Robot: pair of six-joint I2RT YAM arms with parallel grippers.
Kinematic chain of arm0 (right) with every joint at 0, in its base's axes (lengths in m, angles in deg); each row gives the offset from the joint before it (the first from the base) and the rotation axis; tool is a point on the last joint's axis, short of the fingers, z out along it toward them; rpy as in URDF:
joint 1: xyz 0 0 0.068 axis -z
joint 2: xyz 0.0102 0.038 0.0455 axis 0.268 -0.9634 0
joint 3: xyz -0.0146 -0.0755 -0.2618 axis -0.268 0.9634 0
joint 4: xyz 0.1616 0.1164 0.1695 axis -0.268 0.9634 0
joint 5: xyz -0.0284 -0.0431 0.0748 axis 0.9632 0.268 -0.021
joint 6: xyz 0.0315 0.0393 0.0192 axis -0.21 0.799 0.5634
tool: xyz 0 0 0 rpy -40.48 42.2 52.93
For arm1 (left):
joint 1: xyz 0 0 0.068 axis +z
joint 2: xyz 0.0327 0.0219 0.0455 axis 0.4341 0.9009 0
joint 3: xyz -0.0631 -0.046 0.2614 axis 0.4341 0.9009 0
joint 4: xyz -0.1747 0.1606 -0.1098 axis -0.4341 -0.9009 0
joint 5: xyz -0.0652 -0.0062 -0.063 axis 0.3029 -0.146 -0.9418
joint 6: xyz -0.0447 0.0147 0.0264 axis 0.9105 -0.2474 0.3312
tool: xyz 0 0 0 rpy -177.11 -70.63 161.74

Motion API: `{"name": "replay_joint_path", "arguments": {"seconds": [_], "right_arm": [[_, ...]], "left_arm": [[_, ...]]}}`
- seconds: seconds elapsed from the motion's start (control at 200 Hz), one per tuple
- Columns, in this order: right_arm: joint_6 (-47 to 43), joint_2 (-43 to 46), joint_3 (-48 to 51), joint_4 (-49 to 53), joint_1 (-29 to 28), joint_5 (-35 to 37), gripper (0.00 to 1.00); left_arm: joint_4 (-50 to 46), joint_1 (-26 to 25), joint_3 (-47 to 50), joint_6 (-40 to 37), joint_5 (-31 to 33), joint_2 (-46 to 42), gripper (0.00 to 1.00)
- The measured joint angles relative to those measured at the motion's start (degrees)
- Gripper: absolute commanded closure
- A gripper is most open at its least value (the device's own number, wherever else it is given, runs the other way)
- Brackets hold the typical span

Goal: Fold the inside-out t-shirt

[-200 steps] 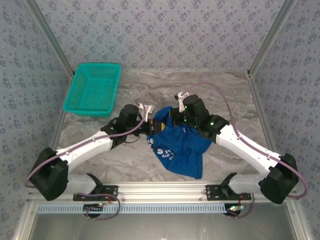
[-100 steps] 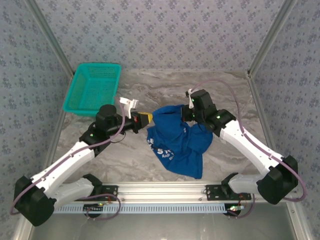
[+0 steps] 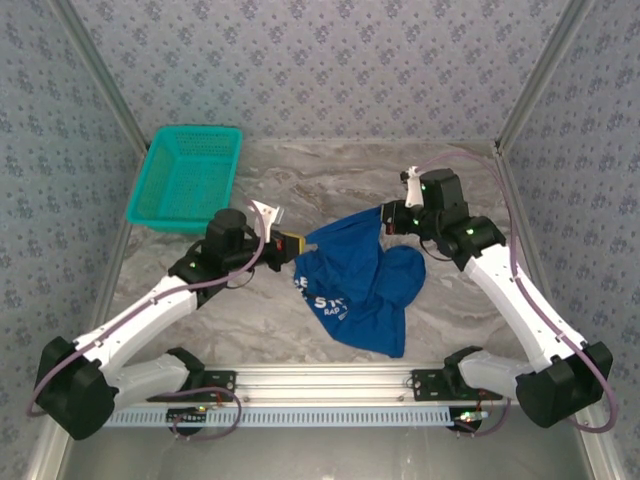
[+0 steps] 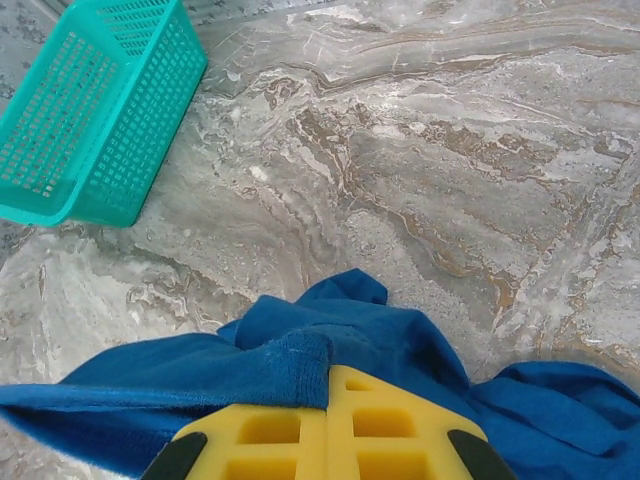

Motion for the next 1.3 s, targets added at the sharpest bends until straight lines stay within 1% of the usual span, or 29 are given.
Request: {"name": "replay_joint_path", "arguments": {"seconds": [0.095,0.165,0.23,0.32,0.345,0.395,0.415,0.435,0.465,0.515,0.57,0.635,0.67,0.715,0.799,0.864,0.914,0.969,1.004,1.094,1.194,1.274,1.299], "right_arm": [[-1.3,0.0,-1.1,3.7,1.4,-0.5,1.00],[-2.5,0.2,-2.0,7.1,2.5,0.6,1.00],[-3.0,1.3,-2.3,9.6,3.1,2.8,0.99],[-3.1,4.0,-2.3,14.7,4.4,7.9,0.99],[-3.1,4.8,-2.3,16.0,5.0,9.7,0.99],[-2.6,6.4,-2.2,18.7,5.9,13.4,0.99],[-2.4,7.1,-2.0,19.4,6.2,14.8,0.98],[-2.1,7.8,-1.7,20.2,6.5,16.4,0.98],[-1.5,8.7,-1.0,21.0,6.8,18.3,0.96],[-0.3,10.4,0.7,22.3,7.3,21.5,0.89],[0.6,11.6,2.6,23.6,7.7,24.5,0.76],[1.3,12.0,4.2,24.9,8.5,27.7,0.63],[1.6,11.8,4.5,25.3,8.9,29.1,0.57],[1.9,10.9,4.5,25.3,9.0,30.5,0.48],[1.0,8.7,4.4,24.7,7.9,31.8,0.38],[0.2,6.7,4.3,23.6,6.1,31.7,0.28],[-0.6,5.3,4.3,22.2,4.6,30.3,0.24],[-2.6,4.0,4.3,20.1,2.3,27.6,0.23],[-3.4,3.1,4.4,18.4,-0.1,24.7,0.23],[-4.7,-1.3,4.6,13.7,-8.2,18.1,0.22],[-5.6,-7.3,6.2,8.1,-16.7,13.6,0.20],[-5.7,-10.9,7.8,5.2,-19.2,11.2,0.23],[-5.8,-12.0,8.2,4.5,-19.3,10.9,0.26]], "left_arm": [[0.4,-1.6,-1.3,-0.3,-0.9,1.2,1.00],[1.2,-3.7,-2.9,-0.7,-2.1,2.6,1.00],[2.4,-6.9,-5.3,-1.2,-3.7,5.0,1.00],[2.9,-12.4,-9.9,-2.9,-6.2,9.9,1.00],[2.9,-13.7,-11.2,-3.6,-7.0,11.5,0.92],[2.5,-15.8,-13.5,-4.7,-8.6,14.0,0.70],[2.2,-16.5,-14.5,-5.4,-9.4,15.2,0.63],[1.7,-16.9,-15.3,-5.4,-10.1,16.0,0.58],[0.8,-17.3,-16.5,-6.0,-11.0,17.1,0.53],[-0.5,-17.1,-17.6,-7.3,-11.5,18.2,0.47],[-2.1,-16.2,-17.7,-7.7,-11.5,18.2,0.41],[-3.7,-14.3,-17.6,-7.7,-10.7,17.9,0.35],[-4.5,-12.9,-17.2,-7.4,-9.2,17.5,0.34],[-6.2,-10.4,-16.6,-6.6,-5.5,17.0,0.34],[-10.1,-5.9,-15.6,-4.6,1.8,17.2,0.33],[-13.3,-3.5,-15.4,-3.4,6.6,18.8,0.32],[-15.2,-2.9,-15.2,-2.6,9.0,20.8,0.32],[-17.1,-2.9,-15.0,-2.1,9.8,23.2,0.32],[-18.2,-3.1,-15.0,-1.8,10.0,25.1,0.32],[-20.7,-3.2,-15.0,-1.0,10.4,29.1,0.32],[-21.5,-2.8,-13.7,0.2,11.4,29.2,0.32],[-21.5,-1.6,-12.7,0.9,11.9,27.6,0.32],[-21.5,-1.2,-12.5,1.0,12.1,27.1,0.32]]}}
